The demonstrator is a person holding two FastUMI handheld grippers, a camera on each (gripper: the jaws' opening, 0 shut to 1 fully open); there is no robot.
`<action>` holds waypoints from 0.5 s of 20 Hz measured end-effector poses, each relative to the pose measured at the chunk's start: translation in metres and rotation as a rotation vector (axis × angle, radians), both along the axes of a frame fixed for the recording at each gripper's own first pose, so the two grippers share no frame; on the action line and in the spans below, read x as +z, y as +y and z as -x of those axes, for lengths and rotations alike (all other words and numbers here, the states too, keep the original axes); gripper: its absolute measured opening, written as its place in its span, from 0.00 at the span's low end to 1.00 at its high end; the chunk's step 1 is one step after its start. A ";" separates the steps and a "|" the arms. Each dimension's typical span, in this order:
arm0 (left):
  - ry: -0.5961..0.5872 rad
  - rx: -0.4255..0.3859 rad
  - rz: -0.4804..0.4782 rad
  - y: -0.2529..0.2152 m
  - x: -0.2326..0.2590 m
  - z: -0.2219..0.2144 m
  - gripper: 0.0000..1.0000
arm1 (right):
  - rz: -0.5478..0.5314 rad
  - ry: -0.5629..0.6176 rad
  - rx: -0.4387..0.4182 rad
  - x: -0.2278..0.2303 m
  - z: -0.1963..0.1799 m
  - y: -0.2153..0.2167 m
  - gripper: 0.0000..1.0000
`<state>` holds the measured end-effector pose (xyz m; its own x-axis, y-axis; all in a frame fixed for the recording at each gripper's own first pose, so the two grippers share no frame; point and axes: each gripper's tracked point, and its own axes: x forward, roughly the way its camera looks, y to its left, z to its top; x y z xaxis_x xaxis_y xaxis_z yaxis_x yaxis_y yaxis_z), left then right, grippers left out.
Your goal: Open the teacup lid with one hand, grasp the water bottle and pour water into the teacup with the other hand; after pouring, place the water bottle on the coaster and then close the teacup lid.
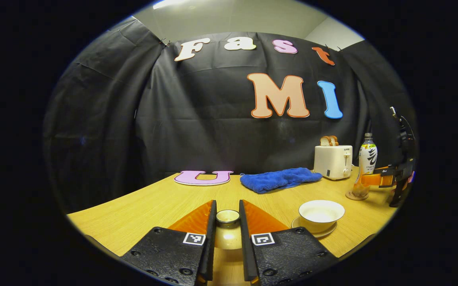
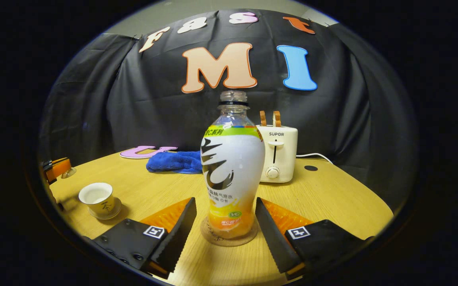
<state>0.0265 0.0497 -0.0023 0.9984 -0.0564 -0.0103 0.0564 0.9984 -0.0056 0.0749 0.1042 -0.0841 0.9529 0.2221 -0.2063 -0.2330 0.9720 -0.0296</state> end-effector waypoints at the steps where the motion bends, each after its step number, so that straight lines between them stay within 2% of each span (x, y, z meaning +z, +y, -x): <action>1: 0.000 -0.002 0.000 0.000 0.000 0.000 0.27 | -0.005 -0.010 -0.007 0.002 0.004 -0.003 0.92; 2: 0.000 -0.002 0.000 -0.001 0.000 0.000 0.27 | -0.011 -0.021 -0.018 0.004 0.010 -0.007 0.96; 5: 0.000 -0.002 0.000 -0.001 0.000 0.000 0.27 | -0.032 -0.093 -0.040 0.016 0.024 -0.014 0.96; 6: 0.001 -0.003 0.000 0.000 0.000 0.000 0.27 | -0.036 -0.118 -0.043 0.020 0.028 -0.015 0.93; 7: 0.000 -0.003 -0.001 -0.001 -0.001 0.000 0.27 | -0.043 -0.134 -0.051 0.023 0.033 -0.017 0.96; 10: 0.001 -0.012 -0.001 -0.003 0.000 0.000 0.27 | -0.055 -0.165 -0.059 0.028 0.043 -0.021 0.97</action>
